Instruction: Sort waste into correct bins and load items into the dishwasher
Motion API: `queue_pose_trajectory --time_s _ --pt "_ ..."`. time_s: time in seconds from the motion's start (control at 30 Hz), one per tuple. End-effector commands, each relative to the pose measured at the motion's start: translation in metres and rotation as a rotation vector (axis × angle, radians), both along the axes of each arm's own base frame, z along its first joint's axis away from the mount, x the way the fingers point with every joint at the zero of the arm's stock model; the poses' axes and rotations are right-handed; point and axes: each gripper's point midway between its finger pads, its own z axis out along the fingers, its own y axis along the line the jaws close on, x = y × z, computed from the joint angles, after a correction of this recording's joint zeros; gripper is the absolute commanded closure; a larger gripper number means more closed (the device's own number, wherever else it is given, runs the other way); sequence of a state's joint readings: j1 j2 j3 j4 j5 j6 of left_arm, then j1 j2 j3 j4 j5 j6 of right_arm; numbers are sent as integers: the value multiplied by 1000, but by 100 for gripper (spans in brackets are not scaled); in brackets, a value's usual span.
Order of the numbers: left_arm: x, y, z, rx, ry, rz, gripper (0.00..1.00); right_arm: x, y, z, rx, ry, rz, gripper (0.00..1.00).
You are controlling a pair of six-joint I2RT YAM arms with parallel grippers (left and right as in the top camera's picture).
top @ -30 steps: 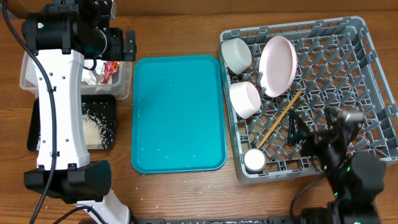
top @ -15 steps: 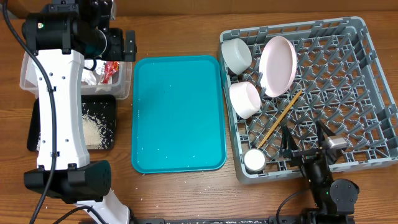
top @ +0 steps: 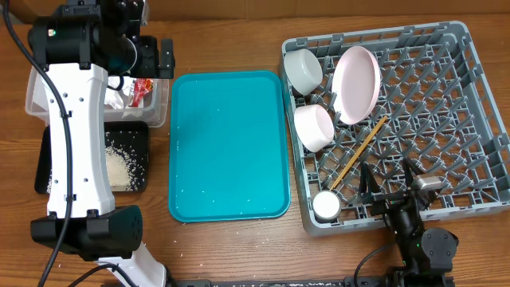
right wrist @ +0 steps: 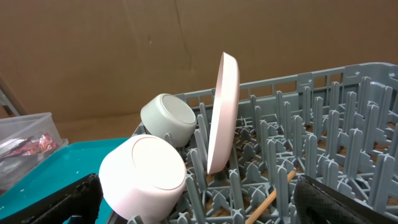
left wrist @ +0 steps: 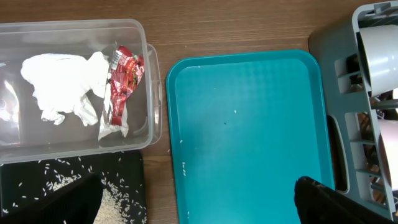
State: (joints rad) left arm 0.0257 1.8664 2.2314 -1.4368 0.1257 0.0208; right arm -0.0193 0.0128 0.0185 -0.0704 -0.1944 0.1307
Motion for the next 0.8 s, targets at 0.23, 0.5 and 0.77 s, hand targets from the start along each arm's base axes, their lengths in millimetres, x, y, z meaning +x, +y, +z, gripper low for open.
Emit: queue_pose_trajectory --time_s 0.23,0.5,0.77 --pt "0 -5 5 2 -16 -11 0 0 -3 -2 -1 -5 -14 0" --pt "-5 -2 9 22 -16 -3 0 0 -3 -2 -1 -5 -14 0" --pt "1 -17 58 -43 -320 -59 0 0 -3 -2 -1 -5 -14 0"
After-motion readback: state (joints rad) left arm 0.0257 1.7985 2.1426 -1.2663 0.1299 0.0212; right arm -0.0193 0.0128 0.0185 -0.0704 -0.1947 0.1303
